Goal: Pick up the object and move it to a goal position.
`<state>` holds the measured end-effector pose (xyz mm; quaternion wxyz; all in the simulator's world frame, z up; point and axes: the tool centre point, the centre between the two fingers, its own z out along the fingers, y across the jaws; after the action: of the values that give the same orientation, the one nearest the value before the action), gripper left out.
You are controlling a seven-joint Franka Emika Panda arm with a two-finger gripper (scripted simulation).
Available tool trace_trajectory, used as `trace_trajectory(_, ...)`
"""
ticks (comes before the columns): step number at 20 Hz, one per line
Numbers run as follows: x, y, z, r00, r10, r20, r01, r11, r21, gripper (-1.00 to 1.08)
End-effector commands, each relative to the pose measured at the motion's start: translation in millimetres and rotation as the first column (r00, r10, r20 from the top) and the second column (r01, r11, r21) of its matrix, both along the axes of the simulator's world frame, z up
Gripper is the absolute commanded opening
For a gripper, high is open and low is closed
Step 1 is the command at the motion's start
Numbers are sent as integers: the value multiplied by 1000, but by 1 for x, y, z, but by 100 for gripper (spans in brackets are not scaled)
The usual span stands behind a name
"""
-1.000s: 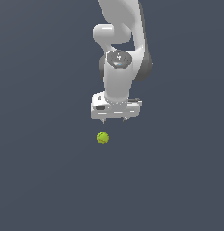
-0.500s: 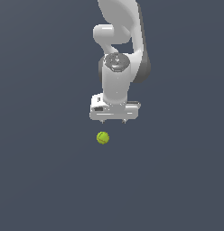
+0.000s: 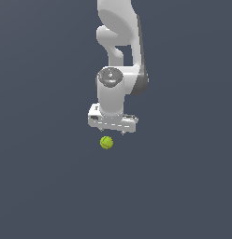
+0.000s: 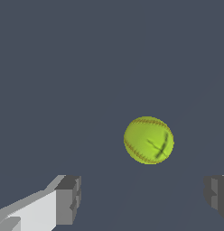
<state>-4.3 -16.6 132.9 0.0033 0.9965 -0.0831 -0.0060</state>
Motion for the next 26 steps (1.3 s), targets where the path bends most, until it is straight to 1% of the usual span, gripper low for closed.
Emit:
trace_trajectory(1,2,-9,-12,997,-75,3,75,997,3,100)
trace_trajectory(6,4,-23,-29,982,-188,8,188,982,5,100)
trace_trajectory(11,5,-31,-39,968,-251,12,251,968,6,100)
trace_trajectory(14,6,-33,-41,964,-266,12,266,964,6,100)
trace_trajectory(19,5,-32,-44,965,-261,11,261,965,5,100)
trace_trajectory(26,4,-33,-76,964,-265,12,265,964,5,100)
